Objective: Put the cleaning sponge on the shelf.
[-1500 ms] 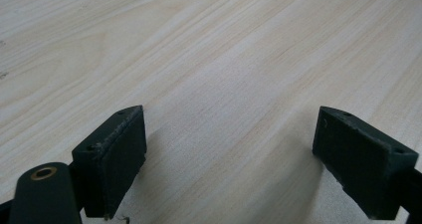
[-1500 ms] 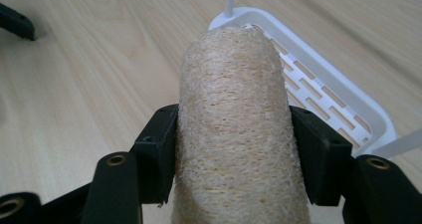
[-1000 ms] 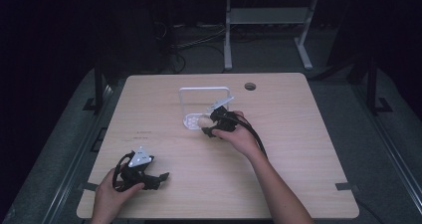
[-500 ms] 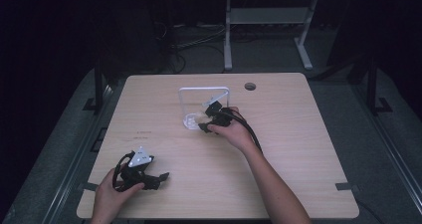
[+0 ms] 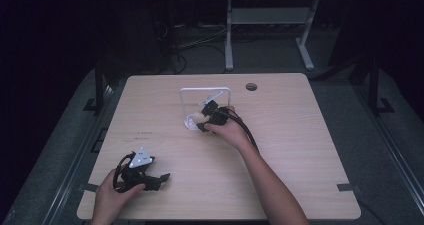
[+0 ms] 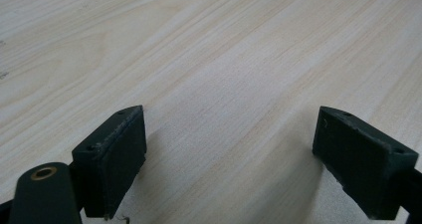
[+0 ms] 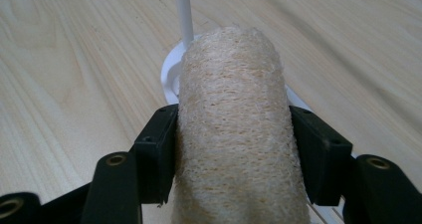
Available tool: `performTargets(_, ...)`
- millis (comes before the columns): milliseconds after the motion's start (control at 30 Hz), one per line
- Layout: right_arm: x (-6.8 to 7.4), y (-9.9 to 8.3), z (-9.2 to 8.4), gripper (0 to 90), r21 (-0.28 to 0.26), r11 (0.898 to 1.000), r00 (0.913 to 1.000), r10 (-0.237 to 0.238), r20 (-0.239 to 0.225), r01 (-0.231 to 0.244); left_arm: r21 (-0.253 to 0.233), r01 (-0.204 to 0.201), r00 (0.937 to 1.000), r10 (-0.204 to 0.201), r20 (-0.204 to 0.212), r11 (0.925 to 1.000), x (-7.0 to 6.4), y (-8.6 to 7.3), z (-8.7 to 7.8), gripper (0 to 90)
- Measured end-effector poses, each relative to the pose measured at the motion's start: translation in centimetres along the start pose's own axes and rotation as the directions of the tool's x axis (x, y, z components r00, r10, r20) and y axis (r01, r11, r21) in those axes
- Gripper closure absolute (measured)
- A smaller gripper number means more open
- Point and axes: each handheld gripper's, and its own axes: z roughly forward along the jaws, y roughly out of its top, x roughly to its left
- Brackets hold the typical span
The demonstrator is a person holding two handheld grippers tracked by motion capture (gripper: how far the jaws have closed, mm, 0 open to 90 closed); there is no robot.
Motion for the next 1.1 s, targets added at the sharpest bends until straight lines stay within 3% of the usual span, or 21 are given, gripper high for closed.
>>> performTargets(733,-0.4,-0.2,1.3,38.0,0.047,0.999,1.0000,0.003,0.010,-0.003,0.000,-0.002,1.0000,0.002,-0.001,1.0000,0.0,0.0,0.0,13.1)
performTargets(933,-0.2,0.0,0.6,37.1,0.023,1.000,0.9999,0.008,0.009,-0.008,0.000,0.000,1.0000,0.000,0.000,1.0000,0.0,0.0,0.0,13.1)
performTargets(1100,0.0,0.4,-0.5,37.6,0.001,1.000,0.9997,-0.016,0.016,0.016,0.002,-0.001,1.0000,0.001,0.000,1.0000,0.0,0.0,0.0,13.1)
